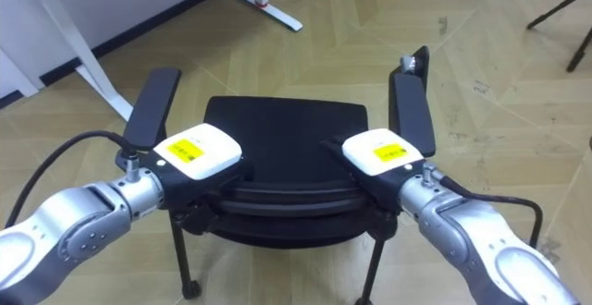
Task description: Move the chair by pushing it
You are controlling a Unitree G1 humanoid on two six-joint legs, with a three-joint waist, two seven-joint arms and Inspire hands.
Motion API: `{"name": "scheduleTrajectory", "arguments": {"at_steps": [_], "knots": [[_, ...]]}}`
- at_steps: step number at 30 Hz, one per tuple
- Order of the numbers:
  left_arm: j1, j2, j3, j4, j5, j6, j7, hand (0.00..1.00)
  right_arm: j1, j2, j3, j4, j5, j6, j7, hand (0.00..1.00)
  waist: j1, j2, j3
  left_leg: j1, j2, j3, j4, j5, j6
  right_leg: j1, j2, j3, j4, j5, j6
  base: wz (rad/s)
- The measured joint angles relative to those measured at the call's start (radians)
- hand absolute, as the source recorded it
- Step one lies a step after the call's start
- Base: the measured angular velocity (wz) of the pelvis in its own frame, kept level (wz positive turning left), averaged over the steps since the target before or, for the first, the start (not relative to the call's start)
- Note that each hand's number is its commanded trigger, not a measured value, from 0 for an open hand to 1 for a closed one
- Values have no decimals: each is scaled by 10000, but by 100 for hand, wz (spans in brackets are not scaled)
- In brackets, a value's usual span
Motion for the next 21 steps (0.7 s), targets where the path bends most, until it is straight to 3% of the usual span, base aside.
{"name": "scheduleTrajectory", "arguments": {"at_steps": [7,10,13,21], "knots": [[-26,224,-73,-1,-163,0,232,100,-127,-204,24,1,161,-270,69,100,-64,108,54,0,-7,-9,6,0,0,-1,-11,3,1,1,-1,0],[-38,345,-67,-2,-204,14,241,100,-126,-221,22,-16,-48,-490,-128,100,-95,207,48,-27,-7,-26,-11,1,-1,-40,-10,-2,-2,0,-1,0],[-97,485,-59,-22,-220,34,243,100,-83,-98,-7,-118,-202,-446,-202,100,-162,212,45,-85,-15,-35,-5,6,-3,-89,-12,2,-10,-2,-3,0],[-131,551,-55,-64,-241,62,213,100,-75,-102,-7,-101,-352,-606,-381,100,-204,203,34,-76,-21,-52,18,6,-2,-76,-27,-3,-9,-3,-2,0]]}}
